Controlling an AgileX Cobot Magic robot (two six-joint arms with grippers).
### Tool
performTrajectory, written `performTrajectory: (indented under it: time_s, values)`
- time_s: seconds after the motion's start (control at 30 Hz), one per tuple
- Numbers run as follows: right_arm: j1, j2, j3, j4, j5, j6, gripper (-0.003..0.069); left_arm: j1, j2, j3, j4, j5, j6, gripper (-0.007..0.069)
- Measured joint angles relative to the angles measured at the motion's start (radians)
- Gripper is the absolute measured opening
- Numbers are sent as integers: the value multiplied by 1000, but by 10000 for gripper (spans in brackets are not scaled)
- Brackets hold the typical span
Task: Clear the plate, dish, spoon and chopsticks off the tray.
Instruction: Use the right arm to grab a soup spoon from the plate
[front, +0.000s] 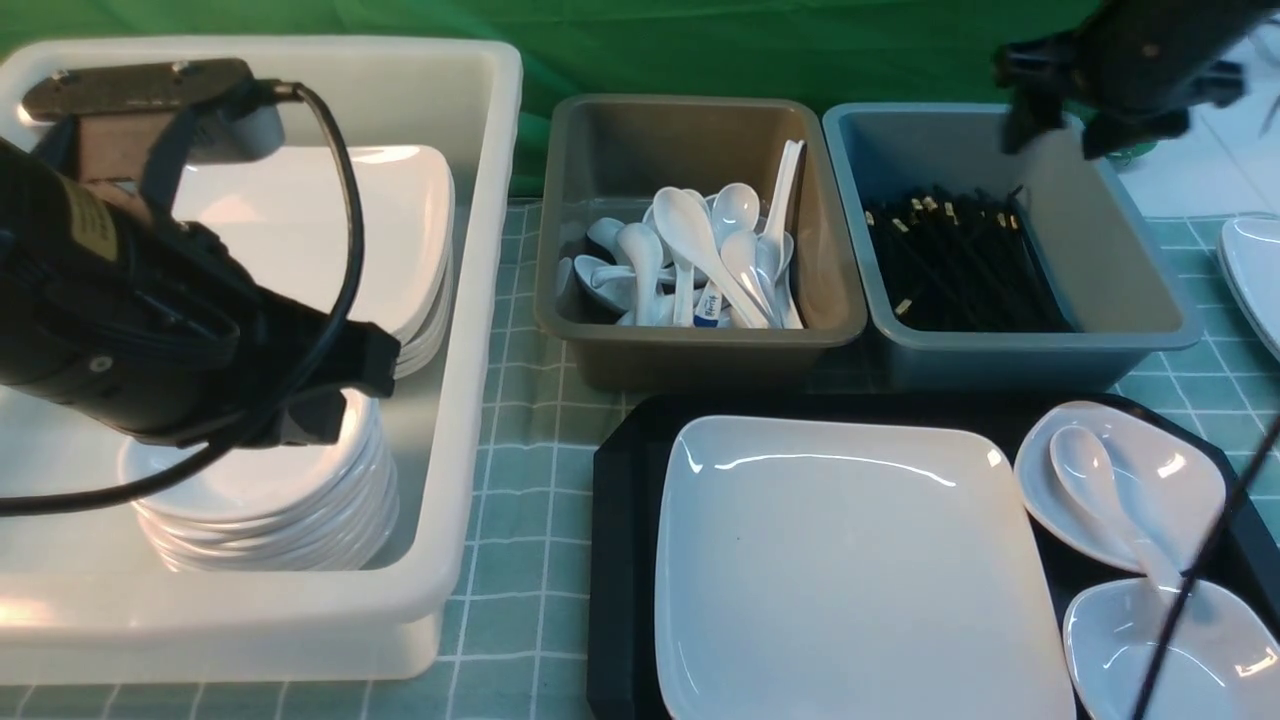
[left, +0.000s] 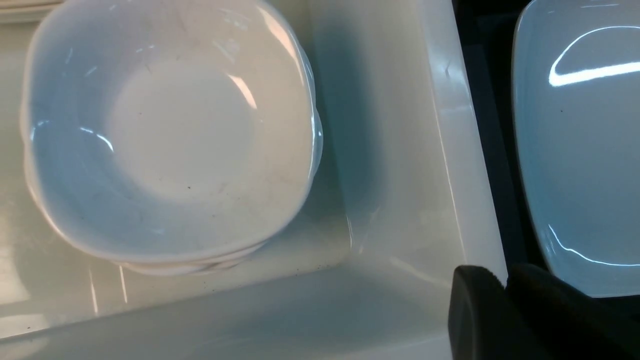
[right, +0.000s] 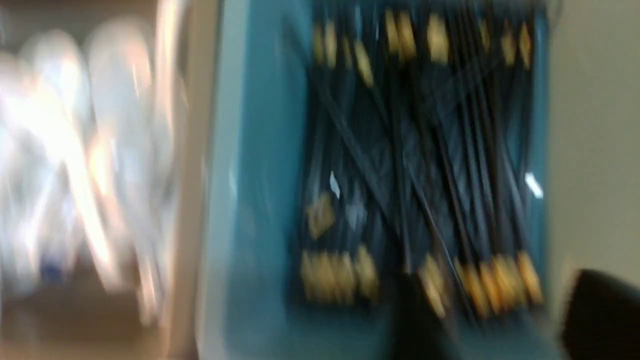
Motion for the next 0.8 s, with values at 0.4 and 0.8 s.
performTrajectory:
  time_s: [0.4, 0.8]
  values:
    - [-7, -405, 778, -27, -61, -58, 211, 0, -2, 0, -9, -14, 8, 59]
    - [-2, -274, 988, -76, -408, -70, 466, 0, -2, 0, -12, -18, 43, 59]
